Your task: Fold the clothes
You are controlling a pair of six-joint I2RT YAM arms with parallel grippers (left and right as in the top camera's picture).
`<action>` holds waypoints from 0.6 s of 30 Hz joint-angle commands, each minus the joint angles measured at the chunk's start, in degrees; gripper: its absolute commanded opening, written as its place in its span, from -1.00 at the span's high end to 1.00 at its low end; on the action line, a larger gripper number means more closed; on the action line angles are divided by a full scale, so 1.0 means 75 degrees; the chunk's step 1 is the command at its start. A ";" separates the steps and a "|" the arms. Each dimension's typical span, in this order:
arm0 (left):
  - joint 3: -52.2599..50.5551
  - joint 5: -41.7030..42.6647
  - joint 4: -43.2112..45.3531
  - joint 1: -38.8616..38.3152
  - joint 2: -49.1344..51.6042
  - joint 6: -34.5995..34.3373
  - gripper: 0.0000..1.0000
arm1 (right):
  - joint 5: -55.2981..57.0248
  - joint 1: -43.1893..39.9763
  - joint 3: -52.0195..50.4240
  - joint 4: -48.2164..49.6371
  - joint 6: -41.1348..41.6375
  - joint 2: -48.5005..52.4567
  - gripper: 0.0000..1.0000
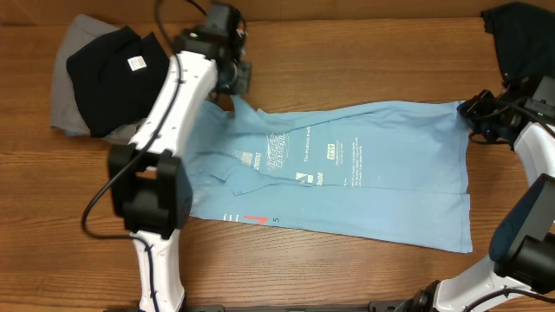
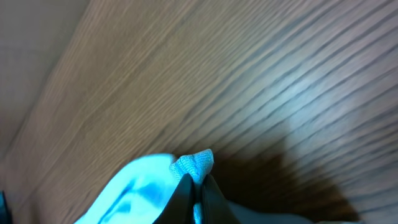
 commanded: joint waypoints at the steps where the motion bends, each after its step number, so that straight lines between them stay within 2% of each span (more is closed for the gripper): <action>1: 0.0227 -0.0280 -0.0154 0.0087 -0.0533 -0.0073 0.92 | 0.0157 -0.0131 0.0105 0.0198 -0.0058 -0.0137 0.92; 6: 0.0227 -0.0662 -0.0589 0.0090 -0.0755 -0.0262 0.92 | 0.0073 -0.0227 0.0105 0.0204 -0.0058 -0.0137 0.92; 12: 0.0227 -0.0667 -0.1093 0.0090 -0.1236 -0.0335 0.92 | -0.1265 -0.0294 0.0105 0.0198 -0.0458 -0.0137 0.92; 18: 0.0166 -0.0562 -0.1664 0.0085 -0.1343 -0.0388 0.92 | -0.1224 -0.0297 0.0105 -0.0181 -0.0452 -0.0137 0.92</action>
